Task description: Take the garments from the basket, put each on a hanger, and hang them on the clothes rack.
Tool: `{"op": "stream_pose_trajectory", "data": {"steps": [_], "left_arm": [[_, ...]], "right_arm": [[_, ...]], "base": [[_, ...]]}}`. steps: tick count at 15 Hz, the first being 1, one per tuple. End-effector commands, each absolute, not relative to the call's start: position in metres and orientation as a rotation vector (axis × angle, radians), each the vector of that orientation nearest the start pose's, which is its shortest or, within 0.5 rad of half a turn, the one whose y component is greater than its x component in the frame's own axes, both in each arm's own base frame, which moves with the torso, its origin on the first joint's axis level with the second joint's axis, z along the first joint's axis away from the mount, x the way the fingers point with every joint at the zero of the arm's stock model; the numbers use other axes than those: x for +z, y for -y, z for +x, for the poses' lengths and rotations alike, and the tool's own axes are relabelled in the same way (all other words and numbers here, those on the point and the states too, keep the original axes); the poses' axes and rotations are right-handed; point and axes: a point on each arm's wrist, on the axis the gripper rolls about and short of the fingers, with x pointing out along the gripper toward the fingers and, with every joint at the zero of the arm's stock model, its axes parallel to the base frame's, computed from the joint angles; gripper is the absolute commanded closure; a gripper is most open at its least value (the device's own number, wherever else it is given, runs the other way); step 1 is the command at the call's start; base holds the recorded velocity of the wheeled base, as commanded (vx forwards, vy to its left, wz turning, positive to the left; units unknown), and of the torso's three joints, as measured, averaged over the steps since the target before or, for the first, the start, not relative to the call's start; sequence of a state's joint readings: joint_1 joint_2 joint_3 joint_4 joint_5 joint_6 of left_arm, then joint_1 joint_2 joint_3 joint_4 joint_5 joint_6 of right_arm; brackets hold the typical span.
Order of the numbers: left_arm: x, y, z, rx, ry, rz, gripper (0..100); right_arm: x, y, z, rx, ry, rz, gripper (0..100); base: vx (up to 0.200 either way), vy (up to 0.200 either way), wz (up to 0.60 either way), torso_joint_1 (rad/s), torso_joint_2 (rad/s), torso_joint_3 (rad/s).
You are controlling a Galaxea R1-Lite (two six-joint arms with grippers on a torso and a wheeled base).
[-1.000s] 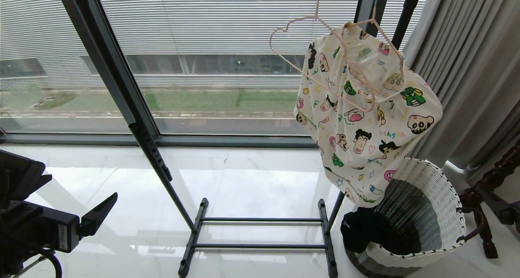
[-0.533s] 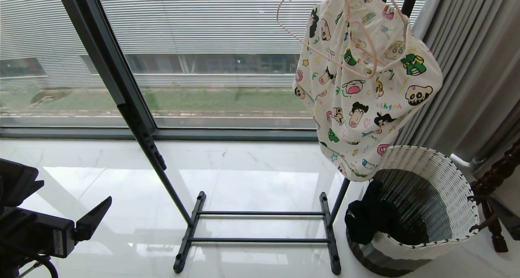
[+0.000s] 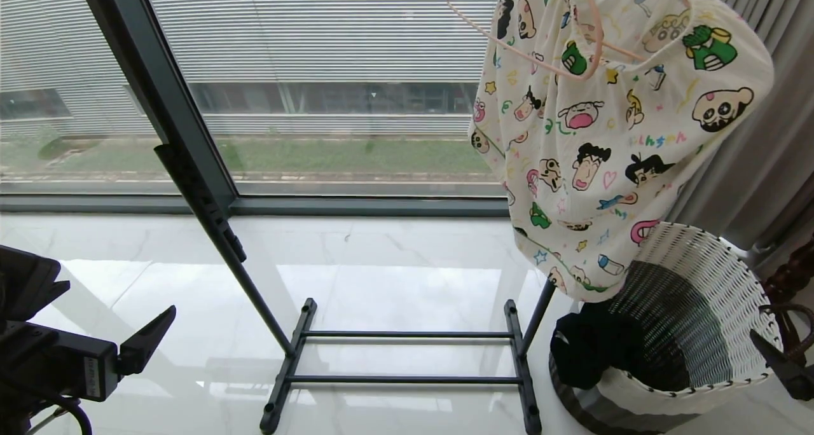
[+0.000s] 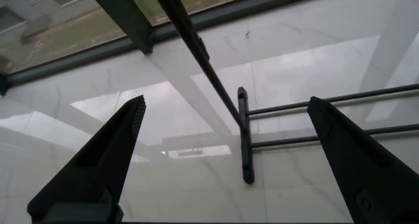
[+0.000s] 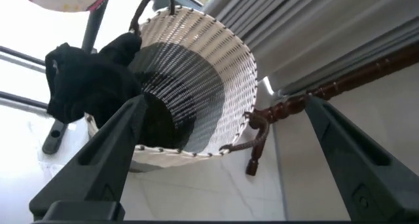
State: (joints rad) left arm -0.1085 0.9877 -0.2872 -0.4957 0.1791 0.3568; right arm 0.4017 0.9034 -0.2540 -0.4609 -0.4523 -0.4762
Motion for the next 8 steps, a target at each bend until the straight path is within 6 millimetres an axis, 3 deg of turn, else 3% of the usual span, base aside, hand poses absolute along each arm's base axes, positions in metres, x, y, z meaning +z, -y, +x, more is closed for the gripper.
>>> {"op": "stream_pose_trajectory", "data": {"steps": [1,7,8], "left_arm": [[0.176,0.009,0.118,0.033,-0.209,0.385,0],[0.177,0.009,0.121,0.030,-0.215,0.386,0],[0.176,0.009,0.121,0.030,-0.217,0.386,0]], "right_arm": [[0.157,-0.037,0.108,0.076,-0.271,-0.594,0],[0.113,-0.060,0.149,0.371,-0.524,-0.740,0],[0.102,-0.064,0.153,0.405,-0.574,-0.765,0]], "base": [[0.200,0.000,0.00,0.002,0.05,0.022],[0.200,0.000,0.00,0.002,0.01,0.006],[0.000,0.000,0.00,0.000,0.00,0.000]]}}
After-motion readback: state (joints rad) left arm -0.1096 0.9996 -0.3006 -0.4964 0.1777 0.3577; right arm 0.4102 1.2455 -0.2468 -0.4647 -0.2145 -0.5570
